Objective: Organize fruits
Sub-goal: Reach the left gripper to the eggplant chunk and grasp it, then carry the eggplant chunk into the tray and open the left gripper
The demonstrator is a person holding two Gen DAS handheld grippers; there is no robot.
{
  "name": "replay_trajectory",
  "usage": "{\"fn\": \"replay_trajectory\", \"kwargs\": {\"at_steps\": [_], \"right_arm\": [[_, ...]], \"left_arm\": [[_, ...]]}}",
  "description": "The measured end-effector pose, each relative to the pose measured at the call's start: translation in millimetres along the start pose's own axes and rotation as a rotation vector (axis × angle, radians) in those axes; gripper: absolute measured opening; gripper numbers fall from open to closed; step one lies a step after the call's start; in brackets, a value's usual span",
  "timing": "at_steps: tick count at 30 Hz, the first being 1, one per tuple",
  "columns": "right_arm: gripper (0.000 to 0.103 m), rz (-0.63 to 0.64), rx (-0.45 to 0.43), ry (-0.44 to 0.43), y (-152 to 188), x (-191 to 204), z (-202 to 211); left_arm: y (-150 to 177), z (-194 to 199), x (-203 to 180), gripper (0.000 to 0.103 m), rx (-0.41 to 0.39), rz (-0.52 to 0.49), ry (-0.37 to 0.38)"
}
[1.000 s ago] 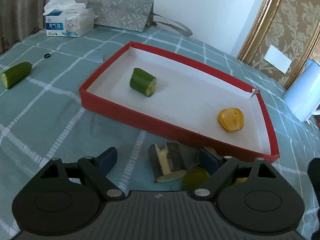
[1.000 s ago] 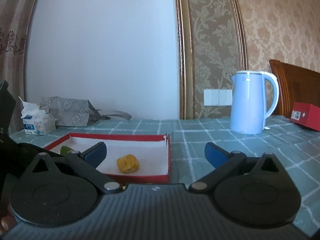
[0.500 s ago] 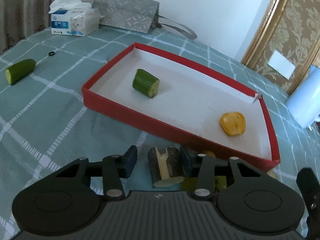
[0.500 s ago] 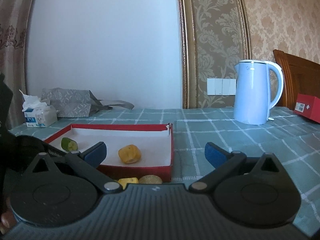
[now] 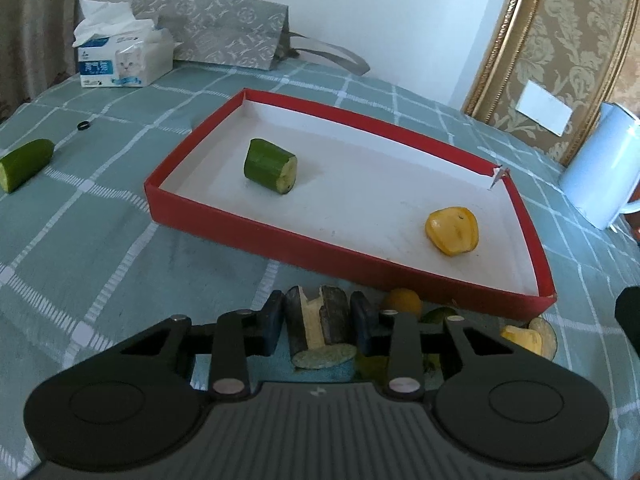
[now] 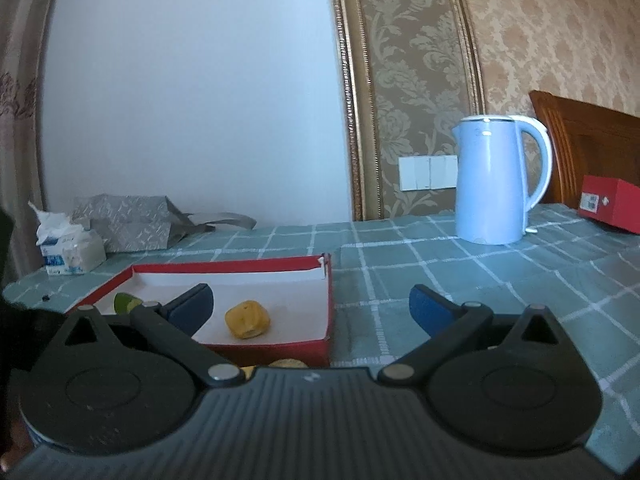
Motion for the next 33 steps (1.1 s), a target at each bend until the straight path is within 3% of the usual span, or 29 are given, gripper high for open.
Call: {"fn": "replay_trajectory", "kwargs": {"at_steps": [8,12,14,16,19,27,30,31,32,33], "right_arm": [[0.103,-0.065,0.006,0.028,-2.6,-20.7,-0.2],[0.103,-0.089,0.038,0.006,2.9,-29.3,0.2],[0.102,-0.054,0.046,-0.006,7.4,-23.9,2.1],[0.093,0.011,0.052,-0.034,11.3,-11.3,4.7],[0.09,0.095,0.094,-0.072,19.7,6.7,4.8],[0.082,0.144,0.19,-0.129,32.5,28.0,-5.3],[0.063,0.107,0.256,-0.167,37.2,30.1,-12.2],[0.051,0.097,0.281,-0.187,39.6,30.3,-14.7],[0.044,0.085,0.31,-0.212,42.6,31.3,-17.4],[0.045,0.081,0.325,-0.216,44.1,32.4,-19.7]], "left_arm": [[-4.2,18.5,24.4,0.034,-0.104,-0.071,0.006],[-7.6,19.5,50.1,0.034,-0.14,-0.064,-0.029],[-9.9,17.1,62.1,0.034,-0.146,-0.045,-0.018],[-10.9,14.9,71.6,0.034,-0.153,-0.03,-0.005],[-11.2,11.3,78.2,0.034,-0.171,-0.022,0.01],[-10.1,8.5,82.7,0.034,-0.184,-0.009,0.039],[-9.9,8.7,83.7,0.034,-0.184,-0.007,0.044],[-10.0,8.7,84.2,0.034,-0.183,-0.004,0.046],[-10.0,8.6,84.5,0.034,-0.182,-0.002,0.048],[-10.0,8.7,84.6,0.034,-0.182,-0.002,0.048]]}}
Point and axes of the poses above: each gripper's, at about its wrist camera, not at the fingertips, and z roughly against the way its jaws point, x to its left, y to its underside, the point moved 4 cm from there along -z, roughly the way its jaws point, and after that the axes turned 6 degrees about -y, right-handed, at the moved point
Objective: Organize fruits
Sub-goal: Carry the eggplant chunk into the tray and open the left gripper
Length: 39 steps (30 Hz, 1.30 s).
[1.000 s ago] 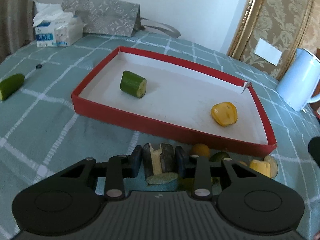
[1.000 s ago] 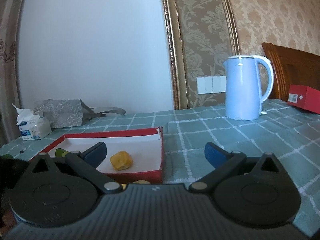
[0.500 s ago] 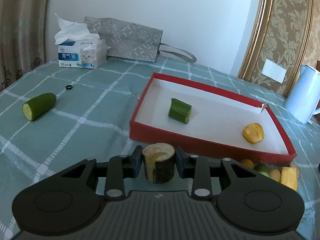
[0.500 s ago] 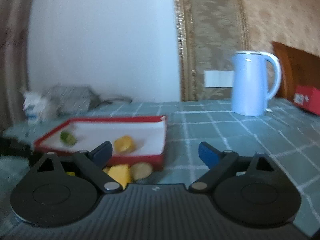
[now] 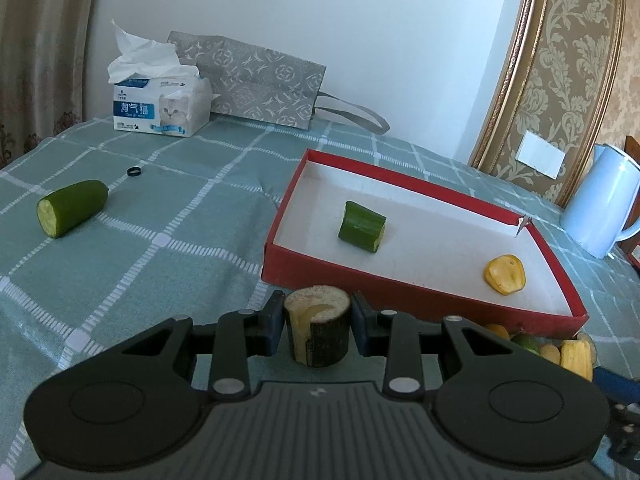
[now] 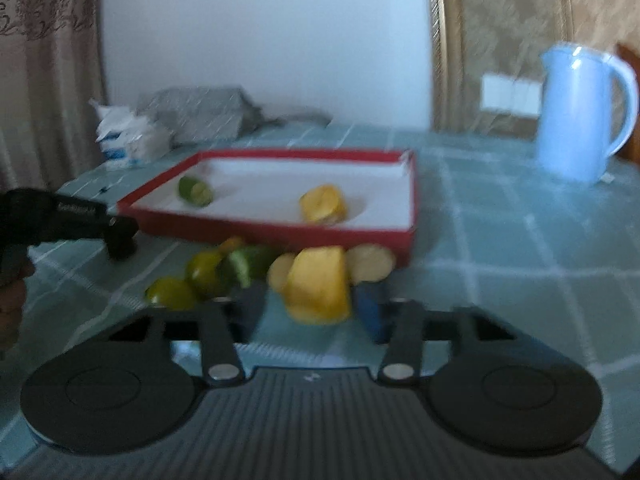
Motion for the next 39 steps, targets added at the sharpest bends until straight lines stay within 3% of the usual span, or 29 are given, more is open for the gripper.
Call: {"fn": "replay_trajectory", "kwargs": {"at_steps": [11,13,17,32,39], "right_arm": [[0.045,0.036,0.042,0.072,-4.0,-0.9,-20.8],[0.045,0.036,0.059,0.068,-2.5,-0.7,-24.4],[0.033,-0.001,0.044,0.057,-3.1,-6.6,-21.4],[0.032,-0.069,-0.015,-0.021,-4.6,-11.8,-8.6],[0.031,-0.084,-0.033,-0.037,-5.5,-12.1,-4.2]], "left_arm": [[0.2,-0.5,0.3,0.034,0.0,0.0,0.003],[0.2,-0.5,0.4,0.034,0.0,-0.002,0.002],[0.3,-0.4,0.2,0.034,0.0,-0.001,0.002],[-2.4,13.5,-3.3,0.034,-0.031,-0.032,-0.007],[-19.4,16.6,-31.4,0.034,-0.055,-0.107,0.018]]}}
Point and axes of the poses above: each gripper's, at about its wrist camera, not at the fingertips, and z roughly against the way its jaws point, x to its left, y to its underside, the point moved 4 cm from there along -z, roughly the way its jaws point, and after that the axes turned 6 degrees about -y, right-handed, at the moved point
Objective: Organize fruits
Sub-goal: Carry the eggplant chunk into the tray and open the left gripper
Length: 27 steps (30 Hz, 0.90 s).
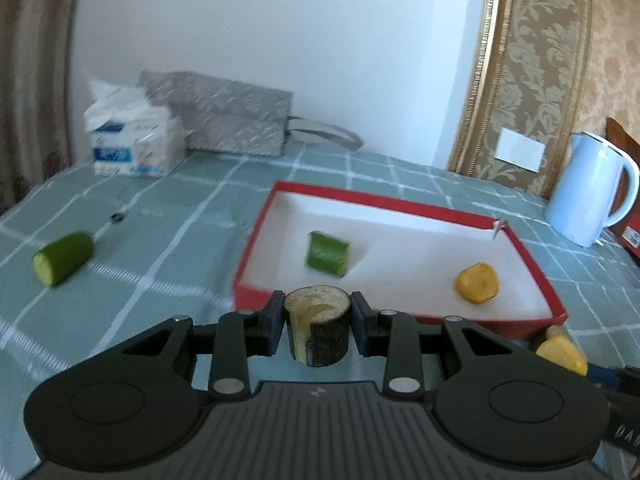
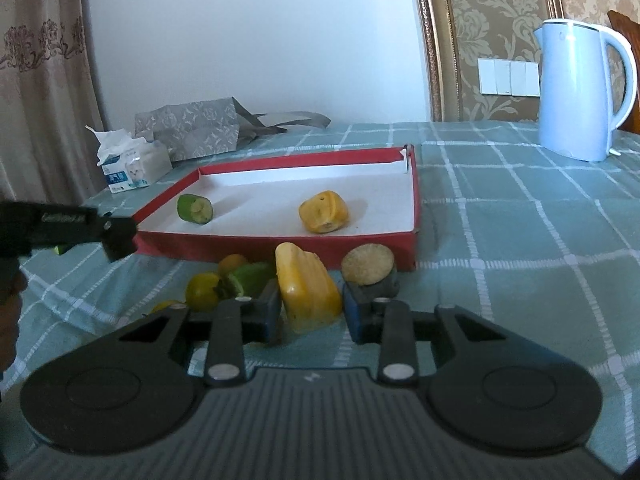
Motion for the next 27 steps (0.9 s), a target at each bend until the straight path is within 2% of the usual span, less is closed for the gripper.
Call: {"fn": "replay_trajectory", "kwargs": {"at_steps": [11,18,24,25,26,27], "right_arm": [[0.029,0.009,-0.012,0.019,-0.2,-1.2,-0.3],[0.029,0.02,-0.007,0.023,0.0,-0.4,-2.3],[0.029,0.002,0.018,0.015,-0.4,-3.8,-7.7],[0.029,-0.008,0.02,0.009,-0.5,-5.4,-8.2],[0.029,-0.015,0.019,0.006,-0.7,-6.5,-8.4],[0.029,-0.018,0.02,0.004,-0.9,-7.0,-9.0]], "left_arm": [[-36.6,-48.3,-66.3,0.034,0.016,-0.12,0.054],[-41.3,-86.4,-80.8,0.034,0.048,-0.145,0.006],[-39.7,-97.9,-75.5,0.034,0.061,-0.136,-0.024],[-40.1,-97.1,-74.9,0.036,0.056,-0.139,-0.028],[-40.6,-94.7,-73.9,0.043,0.04,-0.143,-0.036],[-41.7,-91.9,-72.9,0.055,0.025,-0.15,-0.041]]}}
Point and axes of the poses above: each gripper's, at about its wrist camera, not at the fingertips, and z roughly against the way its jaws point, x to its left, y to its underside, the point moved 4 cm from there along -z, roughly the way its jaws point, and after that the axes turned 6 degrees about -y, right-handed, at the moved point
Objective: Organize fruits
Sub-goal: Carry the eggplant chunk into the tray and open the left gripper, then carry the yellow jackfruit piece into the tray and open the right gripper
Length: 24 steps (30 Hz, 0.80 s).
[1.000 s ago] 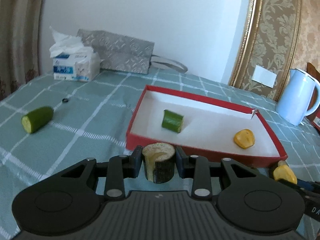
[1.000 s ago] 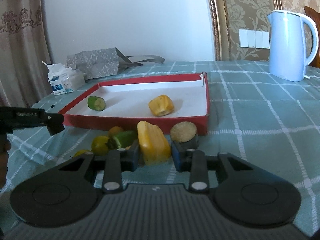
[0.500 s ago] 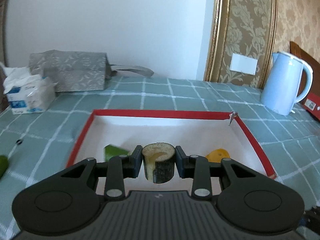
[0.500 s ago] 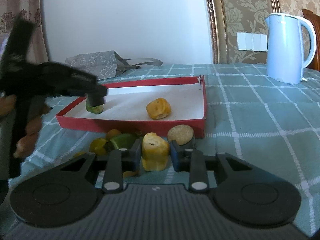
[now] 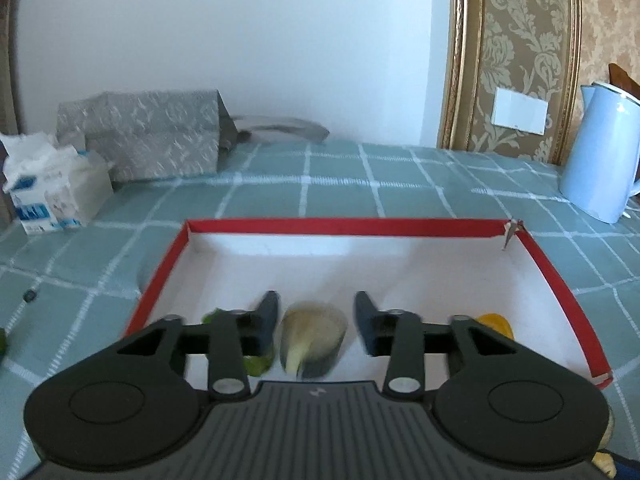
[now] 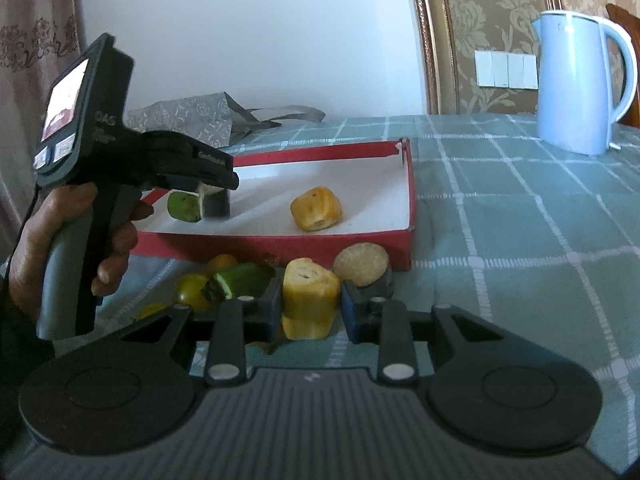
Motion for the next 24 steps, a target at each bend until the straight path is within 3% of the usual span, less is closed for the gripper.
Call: {"fn": "replay_trajectory", "kwargs": {"at_steps": [2,3,10,17,24], "right_arm": [[0.029,0.005,0.001,0.005,-0.5,0.6,-1.8],[0.029,0.01,-0.001,0.007,-0.6,1.2,-2.6],[0.031,-0.003,0.022,0.009,1.9,-1.1,-11.6],[0.029,-0.033,0.02,-0.007,3.0,-5.5,-11.0],[0.029,-0.047,0.007,-0.002,4.2,-8.3,-6.4]], "left_arm": [[-2.3,9.4,3.4,0.07,-0.043,0.0,-0.014],[-3.0,16.7,6.0,0.073,-0.073,0.006,-0.018],[12.4,72.0,36.9,0.082,-0.177,0.084,-0.03],[50.9,97.1,68.0,0.083,-0.172,0.145,-0.042],[67.3,83.6,98.1,0.083,-0.068,0.272,-0.027]]}}
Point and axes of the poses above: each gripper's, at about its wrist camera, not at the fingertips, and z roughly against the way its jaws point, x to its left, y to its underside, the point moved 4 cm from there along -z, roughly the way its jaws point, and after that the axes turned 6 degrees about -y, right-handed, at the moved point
